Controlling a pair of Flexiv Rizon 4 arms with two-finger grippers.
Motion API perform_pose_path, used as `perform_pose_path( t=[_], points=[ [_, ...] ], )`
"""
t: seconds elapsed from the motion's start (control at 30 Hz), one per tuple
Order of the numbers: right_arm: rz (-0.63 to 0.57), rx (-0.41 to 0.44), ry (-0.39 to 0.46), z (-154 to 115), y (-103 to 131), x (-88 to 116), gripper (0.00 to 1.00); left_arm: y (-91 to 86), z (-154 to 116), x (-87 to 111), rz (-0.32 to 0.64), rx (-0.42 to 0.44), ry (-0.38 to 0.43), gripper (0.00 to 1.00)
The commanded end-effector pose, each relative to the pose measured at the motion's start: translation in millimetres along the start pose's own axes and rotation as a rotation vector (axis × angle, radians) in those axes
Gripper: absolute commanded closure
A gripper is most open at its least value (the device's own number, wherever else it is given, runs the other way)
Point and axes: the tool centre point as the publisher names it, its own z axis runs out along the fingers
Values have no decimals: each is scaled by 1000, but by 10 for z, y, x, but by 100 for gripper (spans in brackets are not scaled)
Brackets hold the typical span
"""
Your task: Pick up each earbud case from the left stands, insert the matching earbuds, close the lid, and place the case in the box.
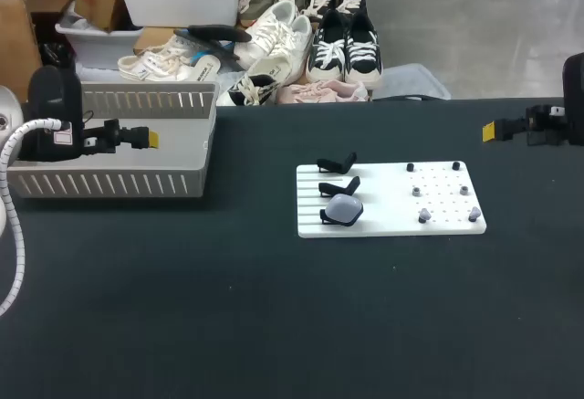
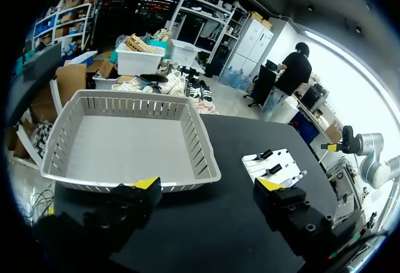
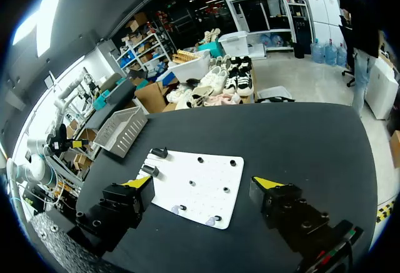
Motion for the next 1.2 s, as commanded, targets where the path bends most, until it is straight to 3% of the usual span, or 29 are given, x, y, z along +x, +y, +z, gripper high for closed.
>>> perform_pose_path(
  t=[0.03, 0.2, 0.23, 0.3, 0.5, 0.7, 0.87, 1.2],
  points=[
    [-2, -5, 1, 2, -16, -3, 0, -1, 4, -10, 0, -1, 4, 0],
    [-2, -5, 1, 2, -16, -3, 0, -76, 49, -101, 75, -12, -48, 0],
    [-2, -5, 1, 2, -16, -3, 0, -125, 54, -122, 103, 50, -51, 0],
    [-2, -5, 1, 2, -16, -3, 0, -245, 92, -179, 206, 68, -78, 0],
    [-2, -5, 1, 2, -16, -3, 0, -620, 209, -342, 465, 235, -151, 0],
    [-2, -5, 1, 2, -16, -3, 0, -912, 357, -365, 662, 444, -103, 0],
    [-2, -5, 1, 2, -16, -3, 0, -1089, 487, -269, 813, 557, -56, 0],
    [-2, -5, 1, 2, -16, -3, 0, -1122, 536, -243, 837, 576, -59, 0]
  ],
)
